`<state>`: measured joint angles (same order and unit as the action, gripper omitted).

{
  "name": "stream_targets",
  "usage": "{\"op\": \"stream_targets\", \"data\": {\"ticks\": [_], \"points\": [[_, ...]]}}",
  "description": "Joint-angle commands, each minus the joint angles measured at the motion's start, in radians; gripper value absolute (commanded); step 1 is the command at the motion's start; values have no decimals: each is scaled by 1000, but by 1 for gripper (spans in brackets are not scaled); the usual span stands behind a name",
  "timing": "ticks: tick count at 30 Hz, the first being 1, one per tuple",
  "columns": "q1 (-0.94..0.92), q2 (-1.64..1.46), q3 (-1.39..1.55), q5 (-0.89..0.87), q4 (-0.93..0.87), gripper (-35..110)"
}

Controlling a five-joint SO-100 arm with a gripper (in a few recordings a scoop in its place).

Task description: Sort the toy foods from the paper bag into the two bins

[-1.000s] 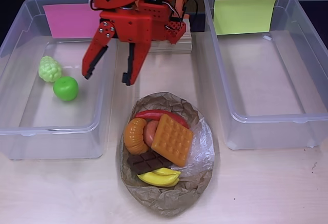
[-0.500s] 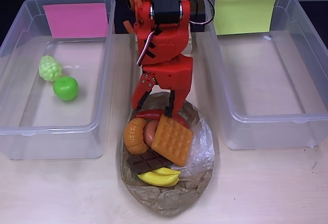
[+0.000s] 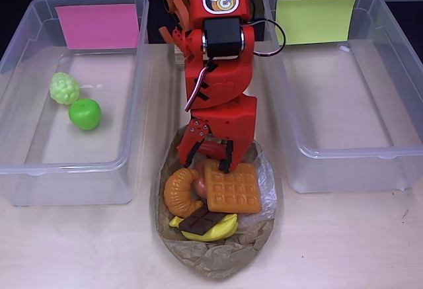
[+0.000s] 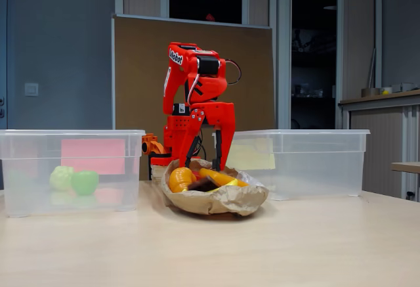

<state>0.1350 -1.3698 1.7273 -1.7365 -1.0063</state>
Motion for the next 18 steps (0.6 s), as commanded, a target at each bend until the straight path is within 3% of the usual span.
{"op": "stream_targets", "data": {"ticks": [1, 18], "points": [[20, -20, -23, -25, -25, 28], [8, -23, -100, 38, -126, 27]]}}
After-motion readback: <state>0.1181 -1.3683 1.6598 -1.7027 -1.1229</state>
